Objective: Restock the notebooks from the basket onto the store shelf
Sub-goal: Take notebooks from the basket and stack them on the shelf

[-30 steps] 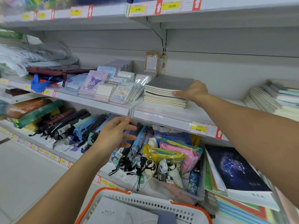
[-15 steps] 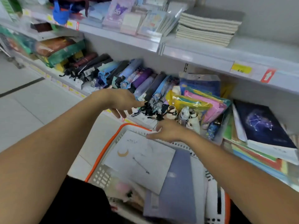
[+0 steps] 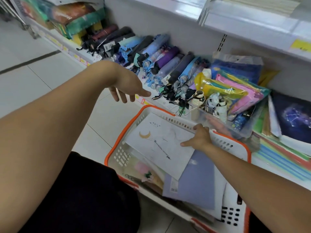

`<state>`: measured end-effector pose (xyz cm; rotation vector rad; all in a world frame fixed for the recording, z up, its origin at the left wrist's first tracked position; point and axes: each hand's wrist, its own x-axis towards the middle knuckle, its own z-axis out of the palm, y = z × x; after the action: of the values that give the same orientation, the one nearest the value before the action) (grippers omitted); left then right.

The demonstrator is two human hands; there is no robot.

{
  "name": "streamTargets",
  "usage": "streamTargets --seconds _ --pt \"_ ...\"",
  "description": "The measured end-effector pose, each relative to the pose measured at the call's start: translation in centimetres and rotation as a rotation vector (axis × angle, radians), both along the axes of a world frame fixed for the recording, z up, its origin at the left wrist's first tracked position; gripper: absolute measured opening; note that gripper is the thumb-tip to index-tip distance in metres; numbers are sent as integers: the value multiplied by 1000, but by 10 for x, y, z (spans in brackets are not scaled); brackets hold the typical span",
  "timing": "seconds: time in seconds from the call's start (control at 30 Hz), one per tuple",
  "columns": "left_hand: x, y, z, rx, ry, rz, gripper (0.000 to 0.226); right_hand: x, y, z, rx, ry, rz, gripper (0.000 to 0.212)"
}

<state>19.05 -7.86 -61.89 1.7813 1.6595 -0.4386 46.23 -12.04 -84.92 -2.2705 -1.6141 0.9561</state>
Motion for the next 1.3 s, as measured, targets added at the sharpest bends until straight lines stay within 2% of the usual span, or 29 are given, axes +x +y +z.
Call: streamTargets --seconds 0.07,0.1,0.2,0.27,0.37,0.47,0.53,0.57,0.63,0.67,0.7,0.77,0.83,0.9,0.93,0.97,1.03,1.13,1.2,1.27,1.3 --pt "3 0 2 16 -24 1 63 3 3 5 -27 155 -139 78" --pt "5 0 2 18 -38 3 63 5 4 12 -65 213 -136 68" --pt "10 1 1 4 -58 17 62 6 7 62 -321 351 59 29" --pt "11 0 3 -44 -40 53 69 12 9 112 -347 563 78 11" --pt "13 -6 11 -153 -20 117 96 28 12 181 -175 852 -52 13" --pt "15 -9 14 -243 -63 153 118 27 7 210 21 1081 -114 17" --pt "13 -8 10 -224 -240 212 112 16 2 213 97 1217 -118 18" --pt "12 -7 8 -183 -387 280 98 11 -1 208 112 1248 -118 19" --pt "11 -5 6 -65 -708 461 57 2 -5 192 41 1209 -74 21" --pt "12 -4 6 -1 -801 517 42 0 -6 177 -39 1133 -42 20" --pt "14 -4 8 59 -821 533 35 -1 -9 161 -137 1012 -3 17" --pt "20 -3 9 149 -691 491 32 1 -18 115 -252 669 -14 29" --pt "24 -4 10 175 -557 464 38 12 -37 70 -233 331 -132 54" --pt "25 -5 12 185 -515 483 41 23 -62 40 -299 225 -250 89" --pt "25 -5 12 201 -500 490 40 25 -74 31 -367 257 -317 105" --pt "24 -4 12 221 -488 493 41 27 -82 23 -406 305 -399 112" --pt "21 -1 12 262 -477 497 45 29 -86 11 -411 472 -514 99" --pt "13 4 10 307 -447 506 50 38 -79 1 -414 581 -495 83" --pt "10 7 7 363 -370 470 49 40 -68 20 -365 633 -393 70" --pt "9 8 5 436 -284 423 44 36 -50 65 -274 637 -225 42" --pt "8 8 4 463 -248 408 42 35 -39 92 -245 631 -142 35"
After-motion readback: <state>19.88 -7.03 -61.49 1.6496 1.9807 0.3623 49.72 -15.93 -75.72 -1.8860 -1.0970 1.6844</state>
